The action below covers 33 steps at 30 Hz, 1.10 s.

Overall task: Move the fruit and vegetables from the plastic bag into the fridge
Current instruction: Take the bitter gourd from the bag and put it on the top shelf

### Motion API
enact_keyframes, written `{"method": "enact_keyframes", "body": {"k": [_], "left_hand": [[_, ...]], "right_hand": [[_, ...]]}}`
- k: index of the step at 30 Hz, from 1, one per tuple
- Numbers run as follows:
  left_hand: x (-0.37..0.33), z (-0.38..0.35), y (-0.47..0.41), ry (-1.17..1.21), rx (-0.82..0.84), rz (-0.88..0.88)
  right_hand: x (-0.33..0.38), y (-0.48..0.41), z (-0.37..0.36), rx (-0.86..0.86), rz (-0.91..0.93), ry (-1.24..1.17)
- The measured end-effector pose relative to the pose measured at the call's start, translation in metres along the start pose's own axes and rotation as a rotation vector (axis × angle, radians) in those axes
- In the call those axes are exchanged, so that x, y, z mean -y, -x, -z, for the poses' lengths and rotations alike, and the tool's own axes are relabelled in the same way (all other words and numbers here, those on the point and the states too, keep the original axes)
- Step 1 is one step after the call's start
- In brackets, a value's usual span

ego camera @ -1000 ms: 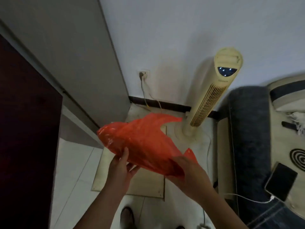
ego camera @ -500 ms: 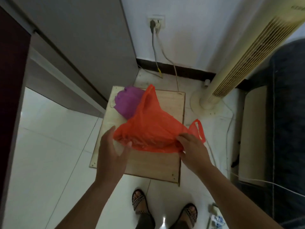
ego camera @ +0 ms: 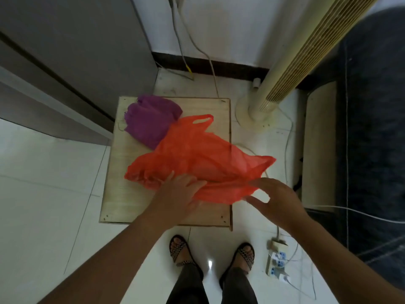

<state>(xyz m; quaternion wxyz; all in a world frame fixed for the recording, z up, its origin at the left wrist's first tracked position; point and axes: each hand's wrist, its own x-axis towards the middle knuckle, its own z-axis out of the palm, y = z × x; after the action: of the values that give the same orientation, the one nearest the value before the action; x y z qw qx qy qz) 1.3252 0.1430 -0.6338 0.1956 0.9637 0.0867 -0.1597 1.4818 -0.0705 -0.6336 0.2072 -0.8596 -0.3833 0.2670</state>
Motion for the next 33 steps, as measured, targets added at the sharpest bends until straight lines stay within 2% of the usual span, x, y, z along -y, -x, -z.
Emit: {"method": "enact_keyframes", "body": {"k": [3,7,9,14,16,18,20,23,27,30,33], "left_hand": [[-0.004,-0.013,0.021,0.036,-0.027,-0.055],[-0.012,-0.023,0.035,0.140,-0.012,-0.014],[-0.013,-0.026,0.035,0.163,-0.039,-0.006],[-0.023,-0.011,0.013,0.127,-0.239,0.038],[-0.030,0.001,-0.006,0.116,-0.362,0.038],[-0.037,0.007,-0.026,0.144,-0.387,0.027],[-0.039,0.002,-0.042,0.178,-0.316,0.030],[-0.029,-0.018,-0.056,0.189,-0.106,0.040],[-0.017,-0.031,-0.069,0.040,0.088,0.039],[-0.018,-0.030,-0.073,-0.005,0.119,0.042],[-0.017,-0.033,-0.070,0.018,0.100,0.057]], "right_hand": [[0.002,0.001,-0.003,-0.094,-0.082,-0.084],[0.035,-0.017,0.001,-0.327,0.066,-0.110],[0.043,-0.031,-0.001,-0.279,0.072,-0.089],[0.005,-0.034,-0.031,0.030,-0.148,-0.008],[-0.007,-0.025,-0.036,0.045,-0.156,-0.028],[-0.012,-0.016,-0.038,0.025,-0.158,-0.074],[-0.015,-0.011,-0.042,-0.013,-0.143,-0.099],[-0.024,-0.009,-0.051,-0.079,-0.131,-0.140],[-0.035,-0.006,-0.062,-0.068,-0.141,-0.157],[-0.033,-0.004,-0.059,-0.059,-0.133,-0.190],[-0.017,-0.004,-0.043,-0.246,-0.005,-0.139]]}}
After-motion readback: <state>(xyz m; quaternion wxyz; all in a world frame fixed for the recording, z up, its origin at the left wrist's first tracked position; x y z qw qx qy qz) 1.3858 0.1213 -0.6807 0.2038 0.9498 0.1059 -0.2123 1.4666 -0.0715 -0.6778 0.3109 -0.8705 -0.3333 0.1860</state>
